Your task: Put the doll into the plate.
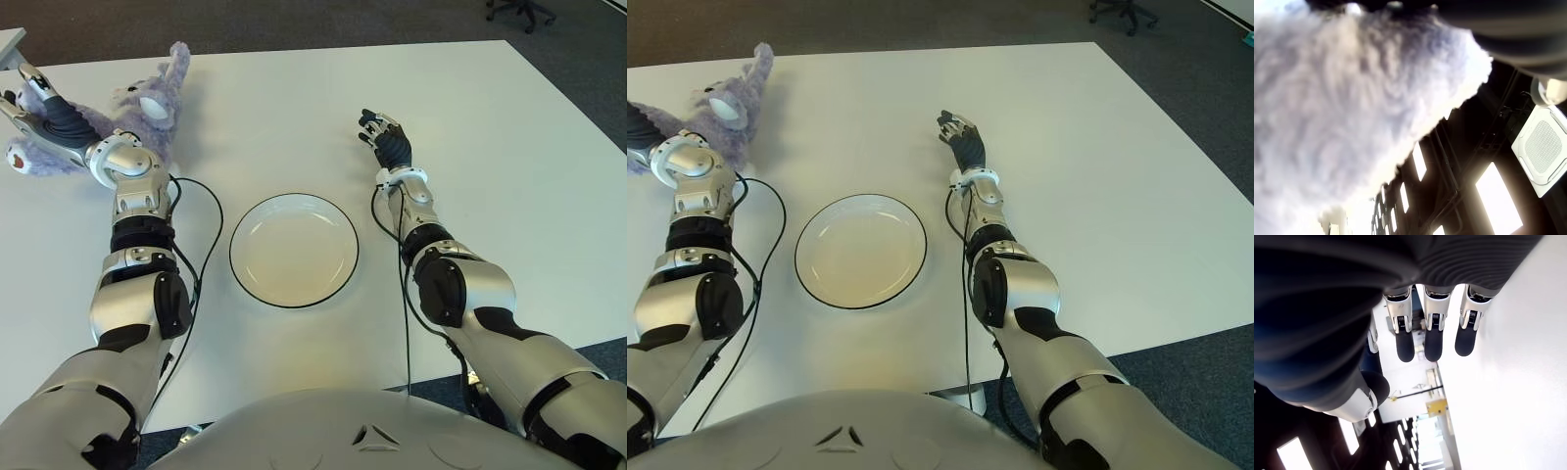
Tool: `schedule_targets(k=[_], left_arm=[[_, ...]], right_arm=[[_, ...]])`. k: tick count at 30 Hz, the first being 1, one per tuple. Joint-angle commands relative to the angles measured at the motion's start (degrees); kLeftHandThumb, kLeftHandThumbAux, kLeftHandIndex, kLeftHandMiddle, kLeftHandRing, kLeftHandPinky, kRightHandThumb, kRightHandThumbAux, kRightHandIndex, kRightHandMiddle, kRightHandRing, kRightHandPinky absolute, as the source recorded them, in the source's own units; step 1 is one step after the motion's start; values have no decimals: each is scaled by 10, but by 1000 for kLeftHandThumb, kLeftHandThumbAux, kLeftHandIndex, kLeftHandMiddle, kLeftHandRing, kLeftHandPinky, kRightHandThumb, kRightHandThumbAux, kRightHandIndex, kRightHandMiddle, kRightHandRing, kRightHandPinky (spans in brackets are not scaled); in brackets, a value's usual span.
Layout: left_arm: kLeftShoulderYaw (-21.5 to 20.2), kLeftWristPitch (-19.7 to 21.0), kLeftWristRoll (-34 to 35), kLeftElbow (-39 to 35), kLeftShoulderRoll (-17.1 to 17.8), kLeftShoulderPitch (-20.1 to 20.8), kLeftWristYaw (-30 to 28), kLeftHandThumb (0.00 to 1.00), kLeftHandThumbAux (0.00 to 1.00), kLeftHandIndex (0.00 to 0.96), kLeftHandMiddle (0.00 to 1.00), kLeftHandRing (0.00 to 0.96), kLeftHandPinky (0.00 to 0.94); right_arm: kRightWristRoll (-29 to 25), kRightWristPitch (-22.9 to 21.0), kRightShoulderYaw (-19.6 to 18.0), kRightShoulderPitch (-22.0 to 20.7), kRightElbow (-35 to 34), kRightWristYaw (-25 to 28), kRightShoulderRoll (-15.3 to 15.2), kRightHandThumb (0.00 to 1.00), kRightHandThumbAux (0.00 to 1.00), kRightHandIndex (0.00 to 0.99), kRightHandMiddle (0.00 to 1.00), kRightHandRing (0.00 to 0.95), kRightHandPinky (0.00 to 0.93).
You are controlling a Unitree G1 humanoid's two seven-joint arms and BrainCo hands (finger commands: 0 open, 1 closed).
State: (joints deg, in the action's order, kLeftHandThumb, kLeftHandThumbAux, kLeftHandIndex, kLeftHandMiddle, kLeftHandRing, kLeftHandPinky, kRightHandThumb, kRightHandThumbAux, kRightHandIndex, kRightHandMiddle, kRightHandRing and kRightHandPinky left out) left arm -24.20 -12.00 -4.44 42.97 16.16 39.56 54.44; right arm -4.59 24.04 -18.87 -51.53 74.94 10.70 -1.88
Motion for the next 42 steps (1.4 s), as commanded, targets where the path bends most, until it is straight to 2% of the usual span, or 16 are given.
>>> schedule_targets(k=[1,6,11,22,25,26,28,29,30,31,32,35,40,42], left_arm=[[-6,10,17,10,0,3,-15,275,196,31,653,752,771],[-6,9,24,11,1,4,-16,281,193,47,694,785,836],[-5,6,24,17,3,6,-15,280,190,50,732,814,859],[-9,2,34,22,4,9,-22,294,200,65,778,840,871],[-10,1,37,21,3,9,-23,301,207,61,752,822,830],[-11,0,38,22,3,10,-22,302,208,62,723,790,789],[-10,-2,38,24,3,11,-20,310,206,66,523,560,582],[-10,-3,37,23,3,10,-19,317,200,73,464,468,479],[-10,-3,36,24,3,10,-16,318,199,75,454,452,461],[-9,-3,35,24,3,10,-15,326,193,95,340,284,244],[-9,-3,33,25,3,10,-13,327,192,100,311,241,188],[-5,-4,27,27,4,10,-9,351,203,136,232,163,91],[0,-4,18,28,6,9,-5,388,230,169,185,119,74],[3,-4,14,28,6,8,-4,413,252,188,177,118,106]], right_arm=[[-1,-17,0,31,16,0,5,696,725,400,154,126,149],[-4,-18,-3,30,16,-3,6,696,725,401,156,128,143],[-2,-19,-2,30,16,-9,7,697,726,401,151,127,145],[3,-15,2,30,16,-17,8,699,729,399,140,125,142],[3,-12,3,31,16,-17,9,699,730,399,139,128,147],[4,-11,4,31,16,-17,9,699,730,399,138,127,148],[4,-11,4,31,16,-16,9,700,729,399,136,128,144],[4,-11,4,31,16,-16,9,700,729,399,137,128,146],[2,-15,3,30,16,-15,8,700,729,399,137,128,147],[2,-17,3,30,16,-14,8,701,728,399,139,129,150],[1,-19,2,29,16,-13,9,701,728,399,140,129,151],[-1,-22,1,29,16,-14,9,702,728,399,142,130,152],[-4,-20,-2,27,16,-16,12,702,727,400,143,127,156],[-5,-21,-3,27,15,-16,12,702,727,400,148,130,165]])
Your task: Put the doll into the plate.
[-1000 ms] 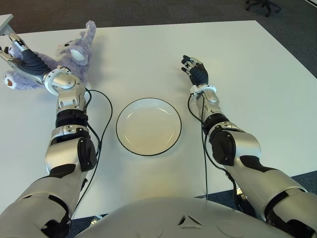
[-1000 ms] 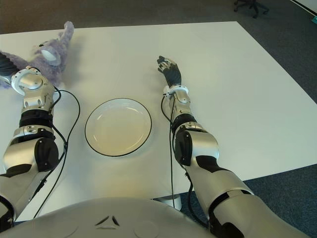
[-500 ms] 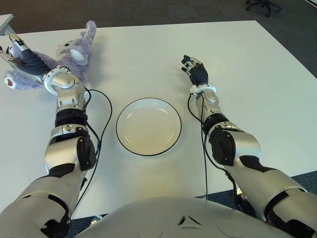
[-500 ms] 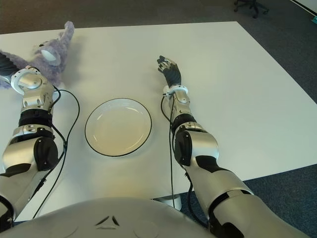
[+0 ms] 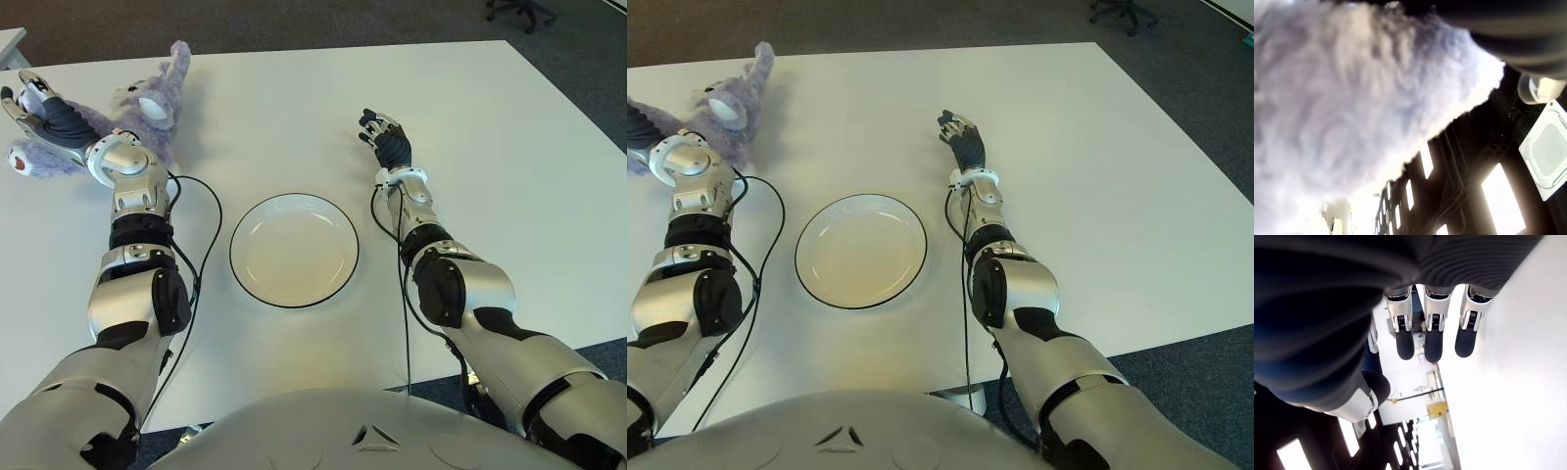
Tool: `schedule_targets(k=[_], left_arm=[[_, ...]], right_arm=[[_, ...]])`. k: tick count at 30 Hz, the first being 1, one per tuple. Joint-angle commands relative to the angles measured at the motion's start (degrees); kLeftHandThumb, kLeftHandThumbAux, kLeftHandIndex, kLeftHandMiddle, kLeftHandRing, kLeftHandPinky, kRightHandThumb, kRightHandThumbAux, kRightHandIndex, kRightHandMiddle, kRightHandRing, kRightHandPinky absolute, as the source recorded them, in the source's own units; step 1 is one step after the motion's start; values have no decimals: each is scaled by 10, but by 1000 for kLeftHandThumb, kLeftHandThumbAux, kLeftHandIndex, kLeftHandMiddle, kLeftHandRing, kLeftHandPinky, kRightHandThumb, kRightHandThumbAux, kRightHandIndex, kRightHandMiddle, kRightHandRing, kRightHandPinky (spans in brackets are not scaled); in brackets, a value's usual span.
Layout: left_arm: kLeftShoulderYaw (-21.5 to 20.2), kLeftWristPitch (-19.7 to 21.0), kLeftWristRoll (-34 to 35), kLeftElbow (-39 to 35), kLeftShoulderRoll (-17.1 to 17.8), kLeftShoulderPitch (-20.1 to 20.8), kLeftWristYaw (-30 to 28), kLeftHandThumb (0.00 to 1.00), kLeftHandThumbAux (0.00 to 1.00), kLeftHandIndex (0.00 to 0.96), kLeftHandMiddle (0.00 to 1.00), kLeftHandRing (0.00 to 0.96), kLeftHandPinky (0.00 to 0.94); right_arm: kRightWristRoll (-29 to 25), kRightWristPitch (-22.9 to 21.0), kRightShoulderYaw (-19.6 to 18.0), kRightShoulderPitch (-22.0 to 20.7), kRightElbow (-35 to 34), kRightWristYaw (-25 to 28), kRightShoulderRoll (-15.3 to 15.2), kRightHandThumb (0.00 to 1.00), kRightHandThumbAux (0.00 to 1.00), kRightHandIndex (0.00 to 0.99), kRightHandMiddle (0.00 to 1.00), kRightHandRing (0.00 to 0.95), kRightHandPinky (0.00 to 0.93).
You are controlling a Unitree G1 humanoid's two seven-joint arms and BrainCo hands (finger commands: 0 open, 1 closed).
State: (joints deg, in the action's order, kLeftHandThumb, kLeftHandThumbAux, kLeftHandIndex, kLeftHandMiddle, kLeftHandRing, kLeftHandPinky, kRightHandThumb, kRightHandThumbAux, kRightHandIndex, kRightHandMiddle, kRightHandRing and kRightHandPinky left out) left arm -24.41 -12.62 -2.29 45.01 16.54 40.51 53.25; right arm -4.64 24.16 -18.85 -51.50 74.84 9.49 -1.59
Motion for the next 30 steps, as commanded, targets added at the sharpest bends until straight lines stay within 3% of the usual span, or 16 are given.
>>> schedule_targets(k=[1,8,11,16,17,19,21,27,28,30], left_arm=[[5,2,-8,8,2,-2,9,426,264,196,178,122,118],[7,10,-7,4,3,-5,4,487,316,223,181,134,146],[5,23,-2,-1,3,-7,-3,624,414,263,191,152,200],[5,19,-4,-3,2,-8,3,693,443,306,216,190,249],[6,16,-6,-2,2,-8,6,714,625,390,235,223,286],[7,10,-10,1,3,-8,10,722,678,416,251,252,321],[7,5,-10,5,4,-8,10,727,684,421,271,288,359],[6,-16,-8,15,6,-9,1,734,686,426,317,335,348],[6,-22,-8,17,6,-9,0,892,662,466,377,438,394],[6,-34,-7,22,7,-10,-3,966,657,468,398,461,457]], right_arm=[[-5,-23,-4,27,16,-4,9,702,727,400,149,132,164],[-7,-19,-6,26,16,2,10,702,726,400,154,135,159],[-5,-14,-5,27,15,4,9,703,727,400,154,134,152],[-5,-13,-4,27,16,7,9,703,726,400,153,134,154],[-5,-13,-4,27,16,8,9,703,726,400,155,135,160],[-4,-14,-3,27,16,7,9,704,725,400,157,135,167],[-3,-16,-3,26,16,5,9,704,725,400,158,137,171],[-2,-19,-2,25,17,3,8,705,725,400,158,137,161],[-1,-19,-2,25,17,3,8,705,725,400,157,137,162],[-1,-20,-2,24,17,1,8,705,726,400,155,136,160]])
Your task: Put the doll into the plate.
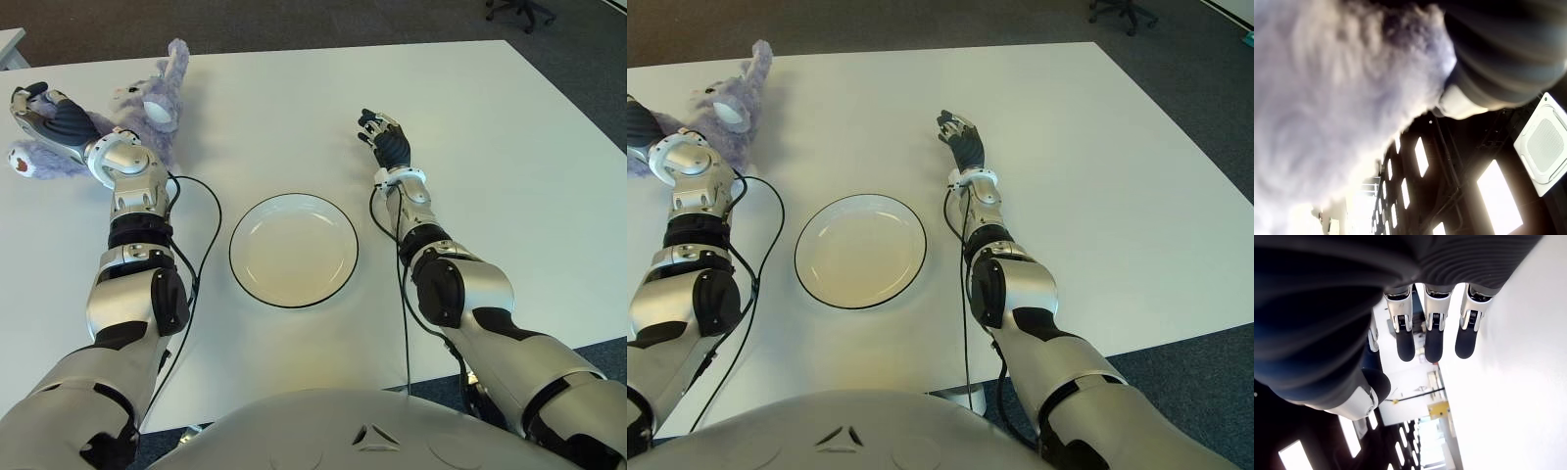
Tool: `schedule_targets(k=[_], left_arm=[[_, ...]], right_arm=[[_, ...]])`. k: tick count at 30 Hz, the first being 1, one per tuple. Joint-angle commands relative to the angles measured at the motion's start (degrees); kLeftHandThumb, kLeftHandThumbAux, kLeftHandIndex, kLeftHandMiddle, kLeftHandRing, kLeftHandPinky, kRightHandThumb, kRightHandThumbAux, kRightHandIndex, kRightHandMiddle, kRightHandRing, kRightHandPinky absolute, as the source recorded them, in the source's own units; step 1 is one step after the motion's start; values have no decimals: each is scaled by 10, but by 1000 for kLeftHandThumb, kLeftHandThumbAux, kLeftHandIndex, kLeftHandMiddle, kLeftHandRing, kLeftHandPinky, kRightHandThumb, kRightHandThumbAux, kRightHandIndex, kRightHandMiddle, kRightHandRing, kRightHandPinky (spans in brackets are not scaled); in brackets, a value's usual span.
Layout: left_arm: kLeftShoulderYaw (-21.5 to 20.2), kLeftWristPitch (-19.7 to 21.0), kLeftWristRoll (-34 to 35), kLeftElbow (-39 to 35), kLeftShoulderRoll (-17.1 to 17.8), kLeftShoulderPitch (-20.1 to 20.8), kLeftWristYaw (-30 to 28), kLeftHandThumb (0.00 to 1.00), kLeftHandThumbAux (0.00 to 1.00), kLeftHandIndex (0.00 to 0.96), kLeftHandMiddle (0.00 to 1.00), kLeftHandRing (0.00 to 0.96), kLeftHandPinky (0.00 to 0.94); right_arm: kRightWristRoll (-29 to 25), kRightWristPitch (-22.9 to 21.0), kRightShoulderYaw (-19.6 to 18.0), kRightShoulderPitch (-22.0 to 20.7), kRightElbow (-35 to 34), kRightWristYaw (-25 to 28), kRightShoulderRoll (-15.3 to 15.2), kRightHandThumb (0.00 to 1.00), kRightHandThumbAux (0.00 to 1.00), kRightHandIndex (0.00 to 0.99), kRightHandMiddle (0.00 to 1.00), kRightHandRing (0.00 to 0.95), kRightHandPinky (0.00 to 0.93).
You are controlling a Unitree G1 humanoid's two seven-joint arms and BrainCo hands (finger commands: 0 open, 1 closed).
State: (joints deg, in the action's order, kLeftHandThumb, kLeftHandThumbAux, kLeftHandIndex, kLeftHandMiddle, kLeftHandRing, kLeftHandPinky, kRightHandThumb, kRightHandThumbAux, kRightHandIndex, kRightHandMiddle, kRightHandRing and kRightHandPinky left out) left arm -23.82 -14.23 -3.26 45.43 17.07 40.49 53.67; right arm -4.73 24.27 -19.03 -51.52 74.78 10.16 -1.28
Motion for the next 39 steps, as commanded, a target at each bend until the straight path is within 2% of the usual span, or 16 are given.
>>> schedule_targets(k=[1,2,10,15,39], left_arm=[[0,-28,4,22,3,-10,-10,991,657,462,402,459,496],[0,-36,4,26,3,-9,-11,997,654,460,417,480,523],[-4,-98,12,60,7,-2,-19,1000,653,435,427,509,550],[-7,-118,21,77,8,3,-26,1000,654,432,424,514,546],[-4,-136,35,116,20,15,-49,1000,654,433,425,518,545]], right_arm=[[1,-21,1,24,18,-7,4,705,726,400,153,135,158],[1,-21,1,24,18,-9,4,705,726,400,146,131,149],[5,-17,5,23,18,-8,3,705,728,400,141,134,161],[2,-22,2,22,18,-5,4,704,728,400,140,133,152],[13,-24,11,16,20,-14,5,703,731,399,120,113,130]])
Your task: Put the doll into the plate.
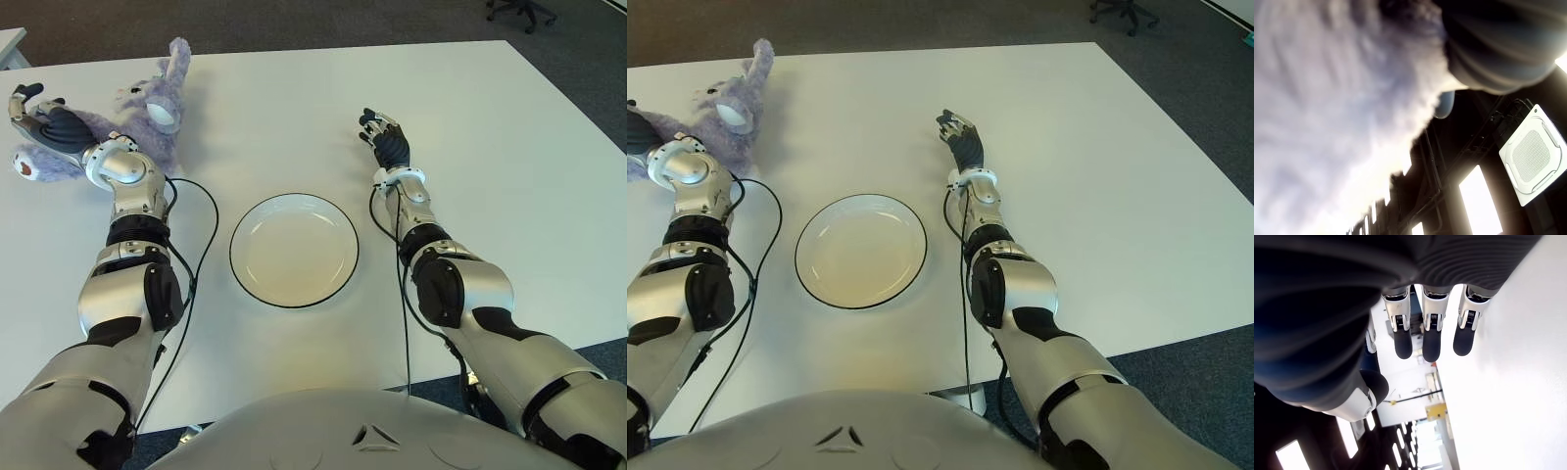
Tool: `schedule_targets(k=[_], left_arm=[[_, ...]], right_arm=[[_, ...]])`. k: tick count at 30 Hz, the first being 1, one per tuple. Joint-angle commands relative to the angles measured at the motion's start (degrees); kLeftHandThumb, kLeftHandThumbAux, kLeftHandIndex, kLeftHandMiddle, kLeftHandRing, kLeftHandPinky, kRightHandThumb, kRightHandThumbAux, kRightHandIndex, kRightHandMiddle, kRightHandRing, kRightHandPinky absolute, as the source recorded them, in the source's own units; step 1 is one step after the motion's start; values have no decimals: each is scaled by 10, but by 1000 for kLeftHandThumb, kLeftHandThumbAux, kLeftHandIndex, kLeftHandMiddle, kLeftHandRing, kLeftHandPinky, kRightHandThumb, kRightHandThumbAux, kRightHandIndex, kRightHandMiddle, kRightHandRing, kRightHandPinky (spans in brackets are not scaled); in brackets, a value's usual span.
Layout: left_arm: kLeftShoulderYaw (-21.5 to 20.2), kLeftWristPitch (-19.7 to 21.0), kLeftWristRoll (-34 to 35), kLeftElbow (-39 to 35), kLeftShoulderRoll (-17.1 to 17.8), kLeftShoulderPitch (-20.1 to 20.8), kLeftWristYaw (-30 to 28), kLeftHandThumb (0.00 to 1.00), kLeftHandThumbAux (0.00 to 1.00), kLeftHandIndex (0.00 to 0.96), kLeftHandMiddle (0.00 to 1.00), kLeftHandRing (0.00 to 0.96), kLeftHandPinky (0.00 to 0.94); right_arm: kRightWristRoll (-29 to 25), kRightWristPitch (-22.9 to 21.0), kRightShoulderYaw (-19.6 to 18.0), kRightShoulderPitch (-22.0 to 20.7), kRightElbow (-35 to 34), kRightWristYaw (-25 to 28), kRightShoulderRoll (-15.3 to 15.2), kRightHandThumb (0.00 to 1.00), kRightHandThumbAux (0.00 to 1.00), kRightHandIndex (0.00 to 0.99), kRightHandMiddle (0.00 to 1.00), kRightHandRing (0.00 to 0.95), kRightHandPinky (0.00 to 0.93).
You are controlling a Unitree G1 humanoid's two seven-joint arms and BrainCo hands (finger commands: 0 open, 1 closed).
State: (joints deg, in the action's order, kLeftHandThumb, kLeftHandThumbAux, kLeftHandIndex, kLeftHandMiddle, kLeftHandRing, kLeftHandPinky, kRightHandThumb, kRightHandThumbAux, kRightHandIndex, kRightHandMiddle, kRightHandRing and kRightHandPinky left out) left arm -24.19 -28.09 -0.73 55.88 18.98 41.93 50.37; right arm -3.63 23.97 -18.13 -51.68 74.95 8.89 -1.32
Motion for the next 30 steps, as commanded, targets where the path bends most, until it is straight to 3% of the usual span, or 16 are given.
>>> schedule_targets(k=[1,30], left_arm=[[0,2,11,13,2,1,-18,1000,654,433,425,517,546],[-3,-31,32,27,3,1,-74,1000,655,428,422,511,537]], right_arm=[[2,-22,2,17,18,-1,5,703,731,399,120,113,131],[-6,-31,-6,13,18,4,9,702,729,399,130,119,132]])
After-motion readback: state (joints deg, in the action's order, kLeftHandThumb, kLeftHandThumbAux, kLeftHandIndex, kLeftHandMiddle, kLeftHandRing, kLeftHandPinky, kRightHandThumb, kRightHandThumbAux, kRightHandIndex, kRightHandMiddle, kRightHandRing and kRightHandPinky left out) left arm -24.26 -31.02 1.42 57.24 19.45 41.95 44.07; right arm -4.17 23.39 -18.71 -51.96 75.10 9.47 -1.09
